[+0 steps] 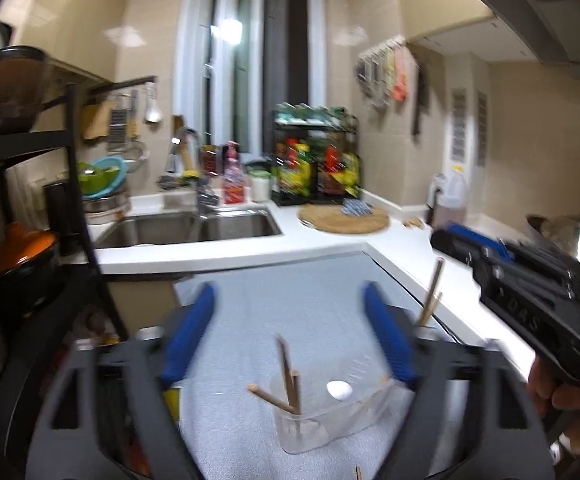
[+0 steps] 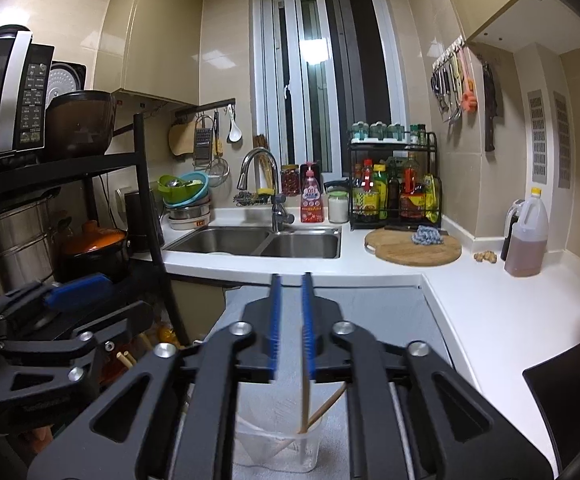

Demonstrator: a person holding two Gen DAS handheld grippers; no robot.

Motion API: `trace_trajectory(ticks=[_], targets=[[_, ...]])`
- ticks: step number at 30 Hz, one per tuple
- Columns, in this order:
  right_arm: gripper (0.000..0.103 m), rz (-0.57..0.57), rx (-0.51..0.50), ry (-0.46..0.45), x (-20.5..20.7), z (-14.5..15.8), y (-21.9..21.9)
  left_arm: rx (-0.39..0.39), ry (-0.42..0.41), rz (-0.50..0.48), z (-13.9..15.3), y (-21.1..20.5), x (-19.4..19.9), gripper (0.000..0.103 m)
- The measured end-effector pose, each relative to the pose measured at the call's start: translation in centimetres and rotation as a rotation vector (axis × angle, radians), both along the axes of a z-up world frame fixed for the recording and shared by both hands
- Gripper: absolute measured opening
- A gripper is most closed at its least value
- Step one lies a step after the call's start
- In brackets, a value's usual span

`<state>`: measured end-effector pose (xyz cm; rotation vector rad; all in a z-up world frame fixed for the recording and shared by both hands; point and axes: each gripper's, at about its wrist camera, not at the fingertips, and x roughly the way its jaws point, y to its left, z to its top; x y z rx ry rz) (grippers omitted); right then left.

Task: Organize utensils
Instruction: 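Open both tools to drop the chopsticks into the holder, then move both tools back down to the remaining chopsticks and fork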

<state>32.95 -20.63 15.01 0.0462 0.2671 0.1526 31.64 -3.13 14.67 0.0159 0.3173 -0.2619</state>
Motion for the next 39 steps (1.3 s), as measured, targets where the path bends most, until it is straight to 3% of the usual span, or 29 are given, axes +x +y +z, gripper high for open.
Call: trace_trajectory(ticks=[2,11,18,28,39], targets=[[0.050,-0.004,0.032,0.000,-0.7,0.0,-0.5,-0.013,-0.014,0.019,0.2,0.5,-0.7,0.087],[0.072,-0.058,0.064,-0.025,-8.4,-1.1,-1.7,0.019,0.018,0.068,-1.3,1.8,-6.5,0.091],[0.075,-0.077,0.091,0.057,-15.2,-4.5,-1.4,-0.014,0.066,0.067,-4.1,2.8,-13.2,0.091],[0.076,-0.091,0.014,0.123,-23.8,-9.9,0.9,-0.012,0.112,0.083,-8.9,3.2,-20.7,0.091],[0.076,-0.091,-0.012,0.184,-28.2,-14.1,1.5,-0.026,0.153,0.126,-14.0,3.9,-25.6,0.091]])
